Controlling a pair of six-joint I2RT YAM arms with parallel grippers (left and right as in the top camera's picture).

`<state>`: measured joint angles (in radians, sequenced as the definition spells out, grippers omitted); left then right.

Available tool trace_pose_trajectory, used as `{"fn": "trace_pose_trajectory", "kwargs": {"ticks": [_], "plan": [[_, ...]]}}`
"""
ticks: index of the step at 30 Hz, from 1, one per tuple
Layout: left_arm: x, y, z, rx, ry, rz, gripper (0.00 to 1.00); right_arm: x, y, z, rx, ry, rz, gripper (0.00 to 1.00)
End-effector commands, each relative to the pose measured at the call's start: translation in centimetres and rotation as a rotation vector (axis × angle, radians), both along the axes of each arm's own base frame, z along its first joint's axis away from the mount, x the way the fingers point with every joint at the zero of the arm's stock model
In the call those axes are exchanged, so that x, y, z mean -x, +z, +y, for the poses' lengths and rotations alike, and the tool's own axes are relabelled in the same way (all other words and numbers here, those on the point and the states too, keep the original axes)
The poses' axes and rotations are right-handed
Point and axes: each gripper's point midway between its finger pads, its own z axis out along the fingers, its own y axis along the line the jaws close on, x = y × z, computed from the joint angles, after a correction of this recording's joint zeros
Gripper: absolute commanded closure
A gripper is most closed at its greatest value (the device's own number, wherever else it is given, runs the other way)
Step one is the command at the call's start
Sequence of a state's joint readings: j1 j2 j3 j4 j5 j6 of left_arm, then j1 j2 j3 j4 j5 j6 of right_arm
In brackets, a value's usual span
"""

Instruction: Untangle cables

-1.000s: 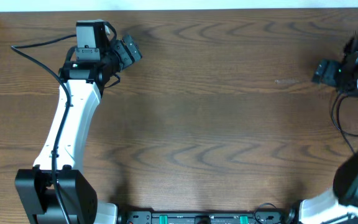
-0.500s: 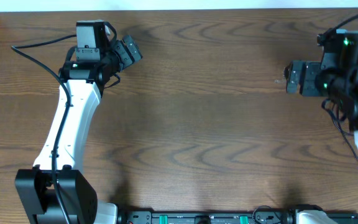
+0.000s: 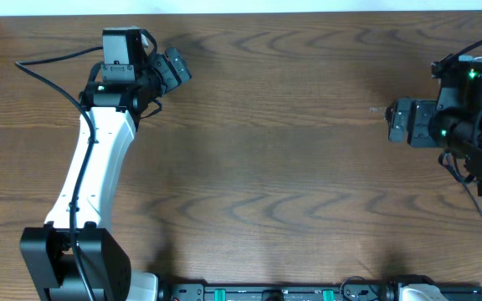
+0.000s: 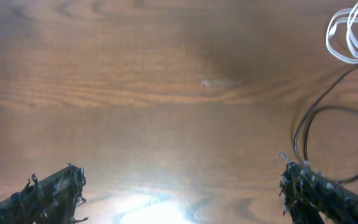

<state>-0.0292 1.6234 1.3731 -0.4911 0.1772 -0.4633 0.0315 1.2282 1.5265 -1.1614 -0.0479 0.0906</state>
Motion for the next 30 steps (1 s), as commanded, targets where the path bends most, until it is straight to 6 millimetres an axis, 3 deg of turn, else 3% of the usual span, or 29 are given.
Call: {"fn": "trace_pose_trajectory", "kwargs": {"ticks": [1,6,12,21,30], "plan": [[-0.1,-0.4,0.0,-0.012,-0.006,0.008,0.02,-0.9,1.1,-0.1,0.028,0.011,-0.073,0.01],[-0.1,-0.4,0.0,-0.012,-0.007,0.008,0.02,-2.2,2.2,0.5,0.056,0.058,-0.281,0.01],[-0.1,-0.4,0.0,-0.012,-0.007,0.008,0.02,0.2,0.8,1.0,0.029,0.077,-0.544,0.01],[-0.1,-0.4,0.0,-0.012,-0.006,0.008,0.02,5.2,-4.7,1.1,0.017,0.081,-0.811,0.01],[-0.1,-0.4,0.0,-0.012,-0.006,0.008,0.02,6.0,-10.7,0.9,0.023,0.050,-0.923,0.01]]}}
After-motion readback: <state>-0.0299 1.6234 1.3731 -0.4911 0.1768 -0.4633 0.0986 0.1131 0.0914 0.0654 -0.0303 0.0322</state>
